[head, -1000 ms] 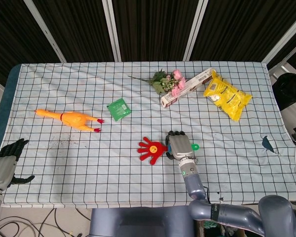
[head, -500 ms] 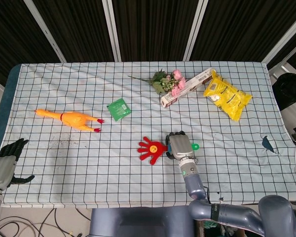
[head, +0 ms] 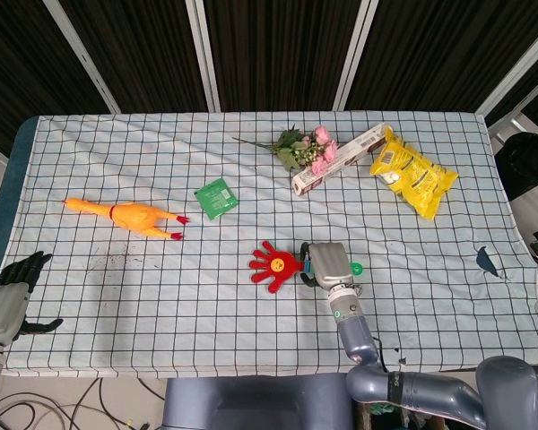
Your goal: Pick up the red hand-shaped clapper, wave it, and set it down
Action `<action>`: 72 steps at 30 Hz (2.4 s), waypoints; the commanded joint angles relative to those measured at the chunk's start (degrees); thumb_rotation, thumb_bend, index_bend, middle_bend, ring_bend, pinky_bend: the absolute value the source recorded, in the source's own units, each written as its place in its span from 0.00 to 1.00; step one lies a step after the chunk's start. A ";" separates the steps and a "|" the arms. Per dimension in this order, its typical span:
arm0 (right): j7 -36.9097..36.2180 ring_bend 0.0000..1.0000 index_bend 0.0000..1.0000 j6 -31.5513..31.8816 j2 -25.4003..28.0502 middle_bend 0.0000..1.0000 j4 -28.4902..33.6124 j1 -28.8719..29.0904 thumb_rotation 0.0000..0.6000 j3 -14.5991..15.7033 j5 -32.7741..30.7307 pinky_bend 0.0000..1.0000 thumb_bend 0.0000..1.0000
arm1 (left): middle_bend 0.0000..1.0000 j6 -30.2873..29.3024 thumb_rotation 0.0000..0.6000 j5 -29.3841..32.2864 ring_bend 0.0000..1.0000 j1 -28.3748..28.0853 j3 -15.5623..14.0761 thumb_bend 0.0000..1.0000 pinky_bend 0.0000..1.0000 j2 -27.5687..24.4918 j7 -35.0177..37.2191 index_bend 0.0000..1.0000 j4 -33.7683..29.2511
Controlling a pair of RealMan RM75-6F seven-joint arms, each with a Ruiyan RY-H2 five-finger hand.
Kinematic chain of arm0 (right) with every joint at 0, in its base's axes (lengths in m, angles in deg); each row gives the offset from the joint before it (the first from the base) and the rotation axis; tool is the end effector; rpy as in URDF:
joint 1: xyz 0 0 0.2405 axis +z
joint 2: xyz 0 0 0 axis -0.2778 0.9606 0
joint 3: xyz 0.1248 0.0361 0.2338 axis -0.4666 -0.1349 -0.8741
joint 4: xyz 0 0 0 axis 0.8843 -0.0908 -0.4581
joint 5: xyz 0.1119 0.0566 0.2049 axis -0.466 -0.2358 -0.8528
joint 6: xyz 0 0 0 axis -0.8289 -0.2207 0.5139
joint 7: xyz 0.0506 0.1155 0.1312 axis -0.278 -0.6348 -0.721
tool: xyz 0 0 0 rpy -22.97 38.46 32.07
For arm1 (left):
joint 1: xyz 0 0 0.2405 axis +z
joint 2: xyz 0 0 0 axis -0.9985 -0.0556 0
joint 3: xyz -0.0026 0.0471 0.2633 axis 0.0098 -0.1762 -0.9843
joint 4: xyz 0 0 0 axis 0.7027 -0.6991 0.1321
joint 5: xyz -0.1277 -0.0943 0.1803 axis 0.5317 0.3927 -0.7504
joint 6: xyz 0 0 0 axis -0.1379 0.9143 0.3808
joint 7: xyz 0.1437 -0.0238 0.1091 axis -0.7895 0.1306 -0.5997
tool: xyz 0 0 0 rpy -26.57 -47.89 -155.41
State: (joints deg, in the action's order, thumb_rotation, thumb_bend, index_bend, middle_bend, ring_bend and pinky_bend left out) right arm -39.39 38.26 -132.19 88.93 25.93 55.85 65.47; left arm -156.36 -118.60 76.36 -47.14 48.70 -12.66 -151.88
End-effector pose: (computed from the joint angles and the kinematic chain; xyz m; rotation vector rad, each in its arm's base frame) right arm -0.1286 -0.3760 -0.1086 1.6408 -1.1162 0.8507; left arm -0.3276 0.2341 0.1111 -1.4145 -1.1700 -0.7022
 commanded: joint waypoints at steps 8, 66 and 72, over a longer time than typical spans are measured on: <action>-1.59 0.66 0.76 1.19 1.50 0.67 2.83 -0.98 1.00 -0.39 1.28 0.68 0.46 | 0.00 -0.07 1.00 -0.29 0.00 0.08 -0.14 0.00 0.00 -0.08 0.12 0.00 0.00; -41.47 0.75 0.85 13.42 8.34 0.73 27.33 -10.52 1.00 -20.60 11.21 0.76 0.48 | 0.00 0.87 1.00 -0.11 0.00 -0.01 -0.63 0.00 0.00 -0.34 0.43 0.00 -0.73; -40.96 0.75 0.85 12.55 11.18 0.73 29.92 -12.01 1.00 -21.09 6.85 0.76 0.48 | 0.00 0.88 1.00 0.22 0.00 -0.05 -0.50 0.00 0.00 -0.21 0.42 0.00 -0.84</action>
State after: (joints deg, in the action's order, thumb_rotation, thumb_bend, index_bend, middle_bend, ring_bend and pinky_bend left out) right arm -81.55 50.94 -122.27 118.56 14.62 34.15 73.14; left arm -155.46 -118.45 76.30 -47.67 48.46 -12.28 -152.69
